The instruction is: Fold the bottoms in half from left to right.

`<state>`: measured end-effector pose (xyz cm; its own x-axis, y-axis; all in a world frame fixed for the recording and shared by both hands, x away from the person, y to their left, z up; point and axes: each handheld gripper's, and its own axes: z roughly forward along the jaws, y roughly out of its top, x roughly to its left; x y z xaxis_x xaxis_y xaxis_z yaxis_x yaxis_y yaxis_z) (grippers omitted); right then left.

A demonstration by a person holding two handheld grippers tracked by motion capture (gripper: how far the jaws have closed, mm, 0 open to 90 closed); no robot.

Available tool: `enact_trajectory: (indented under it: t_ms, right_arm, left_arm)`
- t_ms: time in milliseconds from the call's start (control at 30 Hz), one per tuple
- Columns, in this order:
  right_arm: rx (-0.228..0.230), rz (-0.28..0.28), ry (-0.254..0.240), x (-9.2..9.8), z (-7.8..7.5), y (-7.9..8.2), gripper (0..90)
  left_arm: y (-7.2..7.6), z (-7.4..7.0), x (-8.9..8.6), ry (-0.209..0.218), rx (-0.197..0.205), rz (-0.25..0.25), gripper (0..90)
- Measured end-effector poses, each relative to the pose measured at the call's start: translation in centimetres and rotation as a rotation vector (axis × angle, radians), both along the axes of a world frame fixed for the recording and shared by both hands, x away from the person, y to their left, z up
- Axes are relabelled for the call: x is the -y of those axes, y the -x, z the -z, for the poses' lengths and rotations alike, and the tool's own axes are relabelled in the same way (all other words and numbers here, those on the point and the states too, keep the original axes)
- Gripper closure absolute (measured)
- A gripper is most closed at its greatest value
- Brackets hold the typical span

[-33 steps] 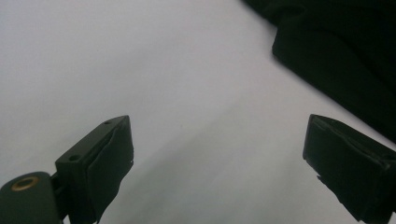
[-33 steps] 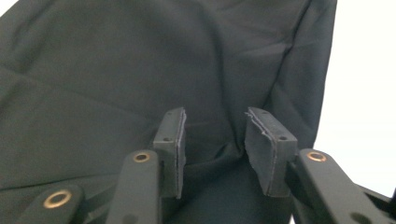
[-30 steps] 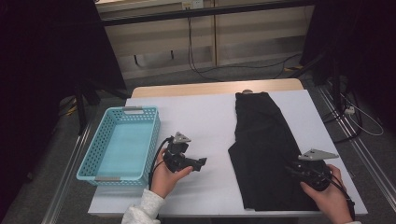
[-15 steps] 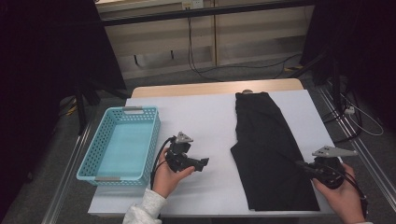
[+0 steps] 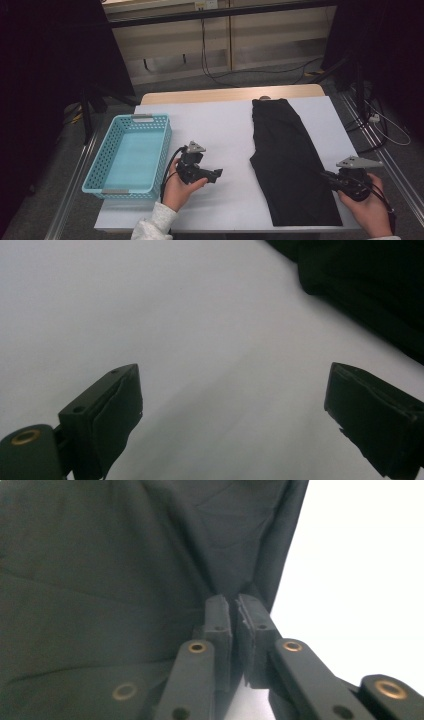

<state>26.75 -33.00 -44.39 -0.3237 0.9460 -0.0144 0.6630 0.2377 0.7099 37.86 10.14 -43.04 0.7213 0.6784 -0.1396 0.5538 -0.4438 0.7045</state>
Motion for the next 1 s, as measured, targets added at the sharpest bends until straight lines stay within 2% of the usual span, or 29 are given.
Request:
enact_trajectory:
  t_ms: [100,200,367,467,533,633,667,767,933,1000]
  right_arm:
    - [0.016,0.016,0.006,-0.1,-0.3,0.1,76.4]
    - [0.028,0.003,-0.001,-0.4,-0.6,0.3,76.4]
    - [0.02,-0.057,-0.028,-1.9,-0.3,0.3,74.1]
    - [-0.004,-0.108,-0.024,-2.9,0.2,0.2,74.0]
    - [-0.016,-0.121,-0.02,-3.0,0.5,0.2,74.1]
    - [-0.036,-0.114,-0.015,-2.7,1.1,0.3,76.3]
    - [-0.033,-0.115,-0.026,-2.4,1.1,0.5,78.2]
    - [-0.044,-0.118,-0.017,-1.7,0.9,1.2,80.0]
    - [-0.05,-0.084,-0.02,0.3,0.8,2.8,81.9]
    - [-0.038,-0.064,-0.016,0.9,0.7,3.1,81.6]
  left_arm:
    - [0.0,-0.1,-0.1,0.006,0.003,-0.01,8.5]
    - [0.0,0.0,-0.2,0.003,0.0,-0.007,8.5]
    - [0.0,0.0,-0.1,0.0,0.001,-0.001,8.5]
    - [0.0,-0.2,-0.3,0.012,0.007,-0.01,8.4]
    - [0.0,-0.3,-0.3,0.018,0.006,-0.015,8.4]
    - [0.0,-0.1,-0.4,0.011,0.002,-0.01,8.4]
    - [-0.1,-0.1,-0.4,0.009,0.001,-0.008,8.4]
    - [-0.1,-0.1,-0.4,0.01,0.001,-0.012,8.4]
    - [-0.1,-0.2,-0.6,0.014,0.007,-0.027,8.4]
    - [-0.1,-0.2,-0.6,0.014,0.01,-0.028,8.4]
